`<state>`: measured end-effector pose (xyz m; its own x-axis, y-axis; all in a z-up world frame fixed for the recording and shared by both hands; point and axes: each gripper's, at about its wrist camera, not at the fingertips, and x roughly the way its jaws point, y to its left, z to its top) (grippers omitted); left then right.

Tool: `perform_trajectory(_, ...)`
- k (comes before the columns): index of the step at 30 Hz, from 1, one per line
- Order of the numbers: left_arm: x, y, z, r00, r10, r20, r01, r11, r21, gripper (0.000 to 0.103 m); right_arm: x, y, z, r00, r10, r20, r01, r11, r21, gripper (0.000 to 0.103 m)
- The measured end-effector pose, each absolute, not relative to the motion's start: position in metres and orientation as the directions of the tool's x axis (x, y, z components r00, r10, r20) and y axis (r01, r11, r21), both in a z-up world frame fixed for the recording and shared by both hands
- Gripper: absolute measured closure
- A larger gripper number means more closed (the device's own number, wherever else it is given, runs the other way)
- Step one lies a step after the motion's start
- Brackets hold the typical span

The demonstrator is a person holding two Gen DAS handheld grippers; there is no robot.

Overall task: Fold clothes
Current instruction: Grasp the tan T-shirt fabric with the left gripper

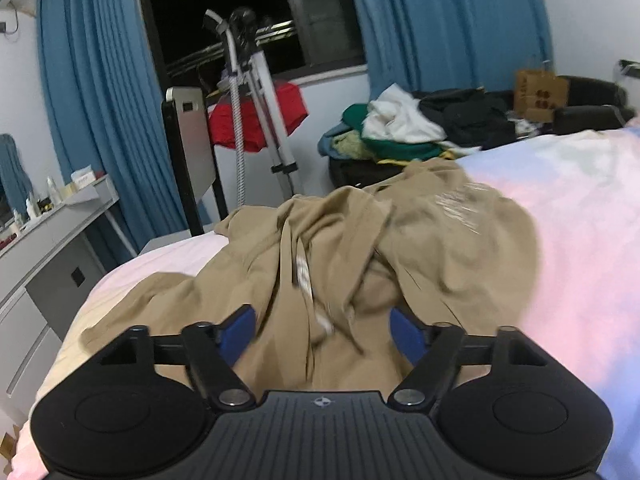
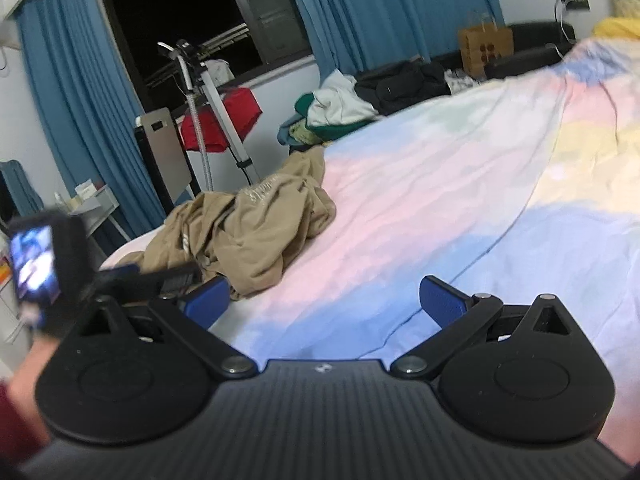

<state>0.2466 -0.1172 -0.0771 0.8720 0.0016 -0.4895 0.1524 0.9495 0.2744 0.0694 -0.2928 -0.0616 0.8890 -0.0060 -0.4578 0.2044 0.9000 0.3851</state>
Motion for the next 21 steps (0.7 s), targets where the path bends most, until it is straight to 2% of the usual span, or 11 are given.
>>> perform_trajectory(4,0.286,-0.125,-0.084,0.863,0.024,-0.504,0.135,0.952,0.275,0.051,0.081,-0.298,-0.072,0.876,0.01,-0.482,0.212,0.89,0.404,0.0)
perform_trajectory(8,0.295,-0.135,-0.085,0.865,0.005,-0.501,0.172,0.937,0.306,0.092,0.091,-0.299,-0.079,0.876,0.016,-0.481,0.206,0.89,0.406,0.0)
perform_trajectory(10,0.289,-0.133,-0.078,0.872,-0.03,-0.489,0.188,0.942,0.277,0.103,0.095,-0.301,-0.081,0.876,0.011,-0.483,0.211,0.89,0.403,0.0)
perform_trajectory(17,0.222,-0.11,-0.027,0.895,-0.148,-0.42,0.26,0.94,0.223,0.103,0.096,-0.3,-0.078,0.891,0.014,-0.454,0.197,0.889,0.414,0.0)
perform_trajectory(21,0.19,-0.101,-0.018,0.869,-0.194,-0.455,0.322,0.92,0.223,0.101,0.084,-0.292,-0.065,0.895,0.039,-0.444,0.172,0.889,0.424,0.0)
